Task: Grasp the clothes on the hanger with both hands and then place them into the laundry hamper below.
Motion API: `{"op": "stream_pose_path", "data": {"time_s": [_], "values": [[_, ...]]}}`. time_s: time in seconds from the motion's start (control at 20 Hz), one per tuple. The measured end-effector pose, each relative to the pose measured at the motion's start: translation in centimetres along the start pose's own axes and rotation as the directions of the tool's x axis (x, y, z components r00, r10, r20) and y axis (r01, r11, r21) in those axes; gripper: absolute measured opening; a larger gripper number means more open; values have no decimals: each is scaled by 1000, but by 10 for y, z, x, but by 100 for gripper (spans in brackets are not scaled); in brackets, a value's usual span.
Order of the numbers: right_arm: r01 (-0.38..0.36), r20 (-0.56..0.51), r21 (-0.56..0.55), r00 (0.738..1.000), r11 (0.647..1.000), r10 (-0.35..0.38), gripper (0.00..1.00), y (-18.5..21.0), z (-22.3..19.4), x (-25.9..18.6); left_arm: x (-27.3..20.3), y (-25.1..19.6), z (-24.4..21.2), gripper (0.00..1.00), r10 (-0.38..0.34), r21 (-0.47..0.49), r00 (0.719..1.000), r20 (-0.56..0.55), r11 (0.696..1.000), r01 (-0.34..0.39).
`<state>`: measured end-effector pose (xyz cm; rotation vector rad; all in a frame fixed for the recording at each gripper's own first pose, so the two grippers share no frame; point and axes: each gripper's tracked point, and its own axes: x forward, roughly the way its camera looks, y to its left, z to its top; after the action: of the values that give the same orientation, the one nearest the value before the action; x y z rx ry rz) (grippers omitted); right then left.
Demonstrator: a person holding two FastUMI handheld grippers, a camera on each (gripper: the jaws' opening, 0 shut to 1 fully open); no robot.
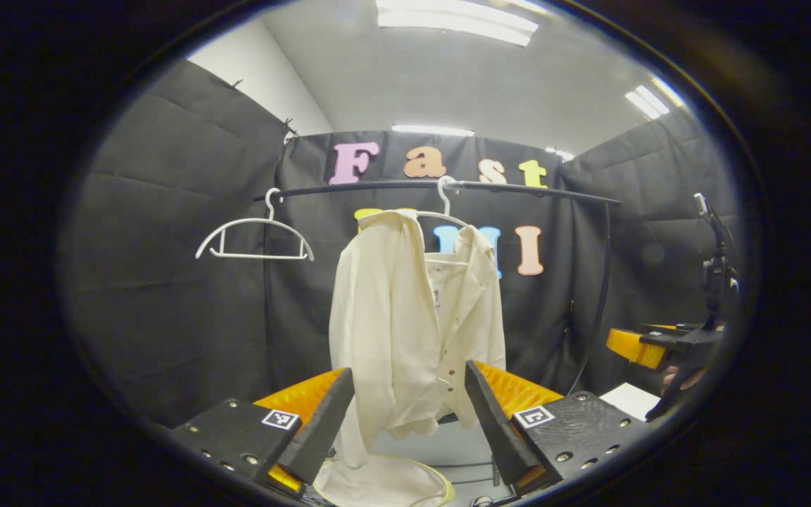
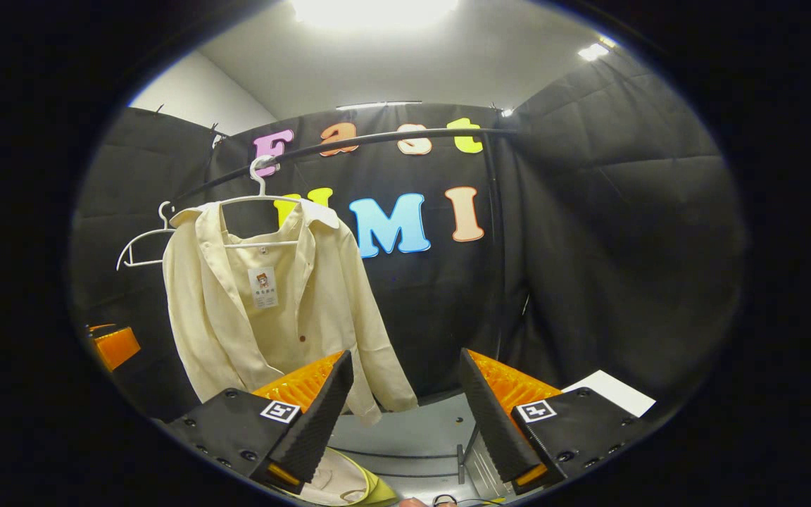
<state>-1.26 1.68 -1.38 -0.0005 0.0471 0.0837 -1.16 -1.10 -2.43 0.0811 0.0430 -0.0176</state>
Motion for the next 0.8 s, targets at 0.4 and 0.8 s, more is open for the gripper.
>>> {"op": "stream_pose_path", "data": {"time_s": [0.4, 0.8], "values": [[-50, -5, 3, 999, 999, 50, 95, 21, 25, 36, 34, 3, 15, 95, 8, 13, 1000, -2, 1000, -8], [-128, 12, -7, 992, 992, 129, 93, 45, 40, 80, 97, -4, 45, 94, 71, -15, 997, 13, 997, -71]]}}
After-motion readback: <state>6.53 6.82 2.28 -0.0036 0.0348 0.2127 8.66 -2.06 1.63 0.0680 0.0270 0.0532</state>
